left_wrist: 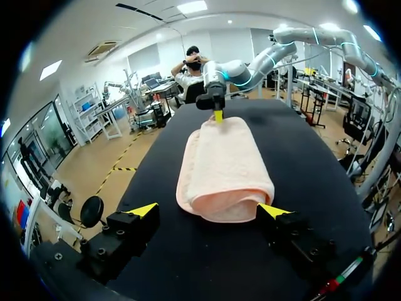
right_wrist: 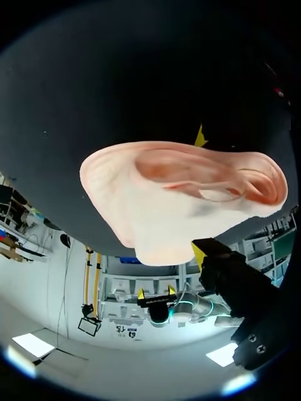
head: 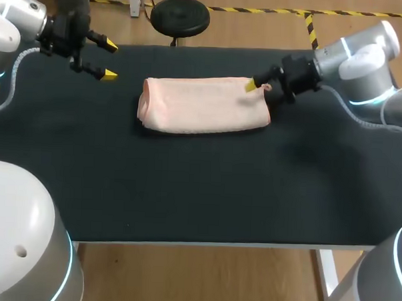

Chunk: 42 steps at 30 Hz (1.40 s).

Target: Fold the towel

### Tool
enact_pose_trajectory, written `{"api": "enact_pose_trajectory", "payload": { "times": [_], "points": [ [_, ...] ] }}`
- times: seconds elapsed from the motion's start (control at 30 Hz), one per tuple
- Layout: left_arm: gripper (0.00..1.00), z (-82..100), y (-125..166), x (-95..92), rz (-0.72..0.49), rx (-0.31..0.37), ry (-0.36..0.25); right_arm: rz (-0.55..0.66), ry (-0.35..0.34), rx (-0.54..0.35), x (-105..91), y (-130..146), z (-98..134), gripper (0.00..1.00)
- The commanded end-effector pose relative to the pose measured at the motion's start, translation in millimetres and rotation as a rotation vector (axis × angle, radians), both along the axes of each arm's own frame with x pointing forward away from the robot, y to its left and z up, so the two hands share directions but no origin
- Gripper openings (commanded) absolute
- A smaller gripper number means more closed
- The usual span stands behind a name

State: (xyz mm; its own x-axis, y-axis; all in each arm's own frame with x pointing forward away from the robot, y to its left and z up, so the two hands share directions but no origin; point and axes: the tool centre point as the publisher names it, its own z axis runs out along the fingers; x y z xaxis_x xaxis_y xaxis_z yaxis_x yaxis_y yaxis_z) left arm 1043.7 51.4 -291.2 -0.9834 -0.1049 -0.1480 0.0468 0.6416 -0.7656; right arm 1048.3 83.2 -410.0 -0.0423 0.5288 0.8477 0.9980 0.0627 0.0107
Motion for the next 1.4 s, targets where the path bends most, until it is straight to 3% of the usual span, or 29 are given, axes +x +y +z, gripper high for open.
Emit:
{"api": "enact_pose_trajectory", "payload": {
  "times": [0.03,0.43,0.7,0.93,1.07,1.4],
  "points": [
    [1.00,-1.3,0,-0.5,0.000,-0.002,-0.005,-0.003,-0.018,-0.053,0.1,-3,4,0.00],
    [1.00,-1.3,0,-0.5,0.000,-0.002,-0.005,0.021,-0.071,-0.320,-1.4,3,24,0.00],
    [1.00,-1.3,0,-0.5,0.000,-0.002,-0.005,-0.012,-0.107,-0.425,-0.5,11,44,0.00],
    [1.00,-1.3,0,-0.5,0.000,-0.002,-0.005,-0.019,-0.239,-0.617,0.6,33,67,0.00],
    [1.00,-1.3,0,-0.5,0.000,-0.002,-0.005,-0.012,-0.288,-0.636,1.5,46,79,0.00],
    [1.00,-1.3,0,-0.5,0.000,-0.002,-0.005,0.009,-0.317,-0.527,8.4,80,108,0.00]
  ]
}}
